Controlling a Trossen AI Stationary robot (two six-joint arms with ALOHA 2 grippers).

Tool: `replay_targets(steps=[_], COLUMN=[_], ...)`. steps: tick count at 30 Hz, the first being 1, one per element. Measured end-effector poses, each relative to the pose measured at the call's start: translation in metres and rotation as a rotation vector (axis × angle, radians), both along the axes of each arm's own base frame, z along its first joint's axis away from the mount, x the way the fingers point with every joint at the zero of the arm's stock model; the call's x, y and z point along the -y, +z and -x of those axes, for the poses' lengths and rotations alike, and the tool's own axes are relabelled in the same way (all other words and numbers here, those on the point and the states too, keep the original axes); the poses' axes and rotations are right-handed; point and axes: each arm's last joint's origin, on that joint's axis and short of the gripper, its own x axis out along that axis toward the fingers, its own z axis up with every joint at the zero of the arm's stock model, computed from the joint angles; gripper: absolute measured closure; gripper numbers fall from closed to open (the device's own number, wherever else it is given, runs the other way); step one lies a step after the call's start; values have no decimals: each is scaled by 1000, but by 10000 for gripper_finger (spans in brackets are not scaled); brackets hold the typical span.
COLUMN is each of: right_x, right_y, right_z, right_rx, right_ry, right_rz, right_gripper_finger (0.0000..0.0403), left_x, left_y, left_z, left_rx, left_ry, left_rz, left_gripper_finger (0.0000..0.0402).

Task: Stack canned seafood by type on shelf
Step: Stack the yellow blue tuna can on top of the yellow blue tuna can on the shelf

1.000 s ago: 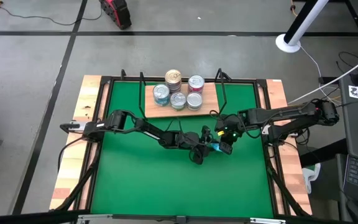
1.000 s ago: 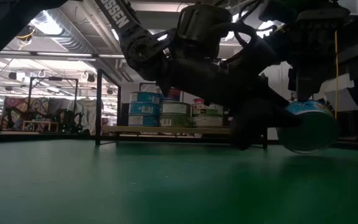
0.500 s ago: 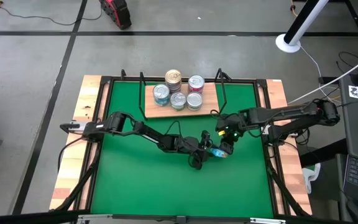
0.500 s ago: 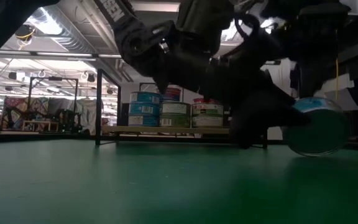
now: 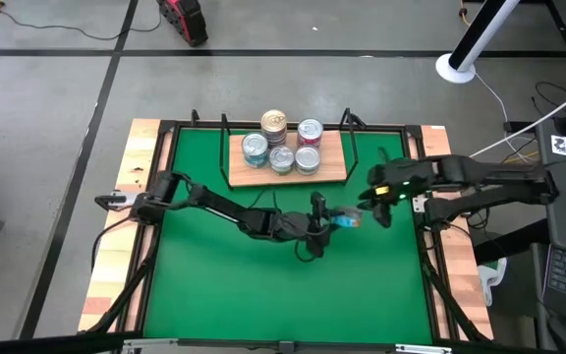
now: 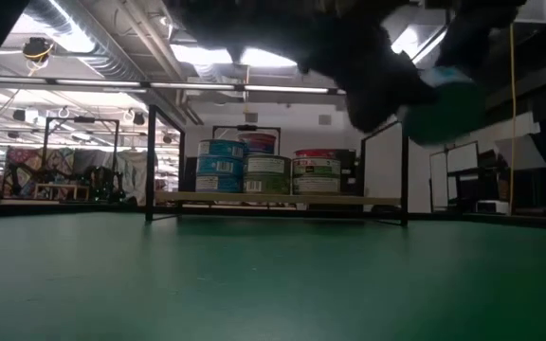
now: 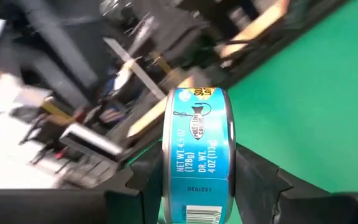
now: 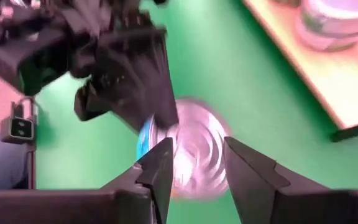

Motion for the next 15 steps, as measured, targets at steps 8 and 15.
replay_targets(steps=[8, 15], right_x=[3, 6], right_y=[21, 23], right_z=[39, 54], right_rx=[135, 225], right_ry=[-46, -66], right_rz=[42, 161], right_gripper_finger=[262, 262], left_x=[-12, -24], left_y=[54, 86], left_z=[22, 53], left_rx=[-54, -182], left_ry=[273, 581], left_rz=[-211, -332], left_gripper_finger=[245, 250])
